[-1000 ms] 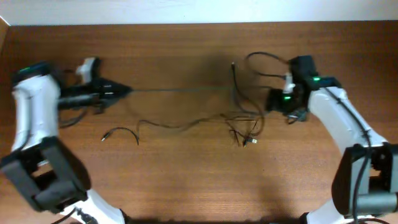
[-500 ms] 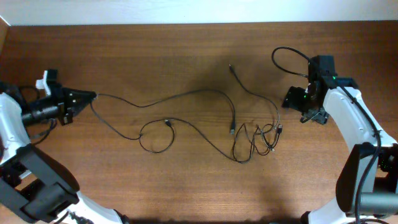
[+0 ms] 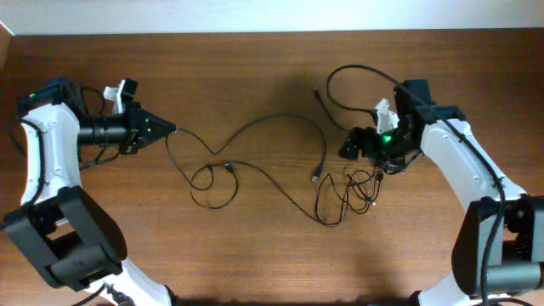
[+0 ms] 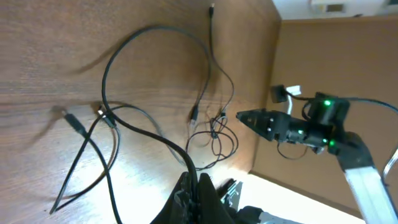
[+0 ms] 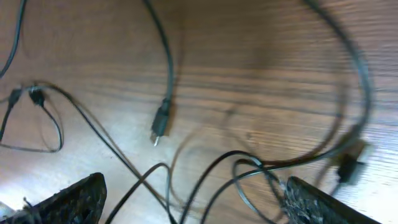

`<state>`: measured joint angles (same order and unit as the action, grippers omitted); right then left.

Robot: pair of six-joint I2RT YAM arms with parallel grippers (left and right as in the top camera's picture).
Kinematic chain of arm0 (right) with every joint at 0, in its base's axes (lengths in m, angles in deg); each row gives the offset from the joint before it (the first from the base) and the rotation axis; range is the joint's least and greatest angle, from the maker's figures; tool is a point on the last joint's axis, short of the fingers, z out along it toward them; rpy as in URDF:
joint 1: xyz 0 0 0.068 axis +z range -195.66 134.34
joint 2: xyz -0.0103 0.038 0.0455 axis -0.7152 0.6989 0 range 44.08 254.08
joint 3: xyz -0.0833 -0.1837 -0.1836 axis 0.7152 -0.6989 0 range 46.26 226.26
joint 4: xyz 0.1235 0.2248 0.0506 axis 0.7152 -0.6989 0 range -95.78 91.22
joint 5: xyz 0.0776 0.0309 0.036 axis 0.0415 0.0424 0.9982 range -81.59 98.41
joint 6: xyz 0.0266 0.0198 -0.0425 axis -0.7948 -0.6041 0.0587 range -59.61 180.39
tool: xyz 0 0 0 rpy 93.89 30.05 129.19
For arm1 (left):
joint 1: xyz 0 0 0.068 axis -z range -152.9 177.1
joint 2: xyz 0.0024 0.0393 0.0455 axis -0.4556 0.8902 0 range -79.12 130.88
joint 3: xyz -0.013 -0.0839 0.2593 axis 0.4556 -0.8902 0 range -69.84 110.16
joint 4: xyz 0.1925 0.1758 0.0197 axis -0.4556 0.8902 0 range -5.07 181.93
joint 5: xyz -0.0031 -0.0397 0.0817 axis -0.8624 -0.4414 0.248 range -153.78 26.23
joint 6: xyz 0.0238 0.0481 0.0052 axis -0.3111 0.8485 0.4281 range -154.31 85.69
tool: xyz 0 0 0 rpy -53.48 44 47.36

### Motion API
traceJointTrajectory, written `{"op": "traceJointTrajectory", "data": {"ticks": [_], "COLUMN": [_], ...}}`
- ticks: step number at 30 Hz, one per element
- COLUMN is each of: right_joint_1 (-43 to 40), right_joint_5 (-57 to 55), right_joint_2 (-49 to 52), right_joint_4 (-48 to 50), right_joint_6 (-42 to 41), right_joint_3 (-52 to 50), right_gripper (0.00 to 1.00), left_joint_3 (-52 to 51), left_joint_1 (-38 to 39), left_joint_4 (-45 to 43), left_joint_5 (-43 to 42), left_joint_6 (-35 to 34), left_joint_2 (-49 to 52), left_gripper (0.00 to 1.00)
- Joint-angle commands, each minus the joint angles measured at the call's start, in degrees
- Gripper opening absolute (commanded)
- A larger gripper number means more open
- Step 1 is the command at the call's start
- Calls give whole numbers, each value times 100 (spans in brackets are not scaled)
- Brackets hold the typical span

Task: Untangle cables

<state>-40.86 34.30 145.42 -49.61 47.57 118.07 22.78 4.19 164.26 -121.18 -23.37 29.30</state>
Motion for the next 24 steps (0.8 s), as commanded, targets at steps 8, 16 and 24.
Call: {"op": "traceJointTrajectory", "data": {"ticks": [8, 16, 24], "right_joint_1": [1137, 1187, 1187], "right_joint_5": [66, 352, 367], "right_joint_2": [42, 42, 42], "right_joint_4": [114, 527, 1187], "right_joint_6": [103, 57, -463], "right_joint_3": [-68, -68, -68], "right_gripper": [92, 91, 92], "left_joint_3": [107, 240, 240], "left_joint_1": [450, 446, 1198], "left_joint_4": [-634, -1532, -3593], "left_joint_5": [-3287, -1486, 247], "left_joint_6": [-1777, -2181, -3250], "left_joint_2": [-109, -109, -109], "left_gripper": [0, 0, 0]}}
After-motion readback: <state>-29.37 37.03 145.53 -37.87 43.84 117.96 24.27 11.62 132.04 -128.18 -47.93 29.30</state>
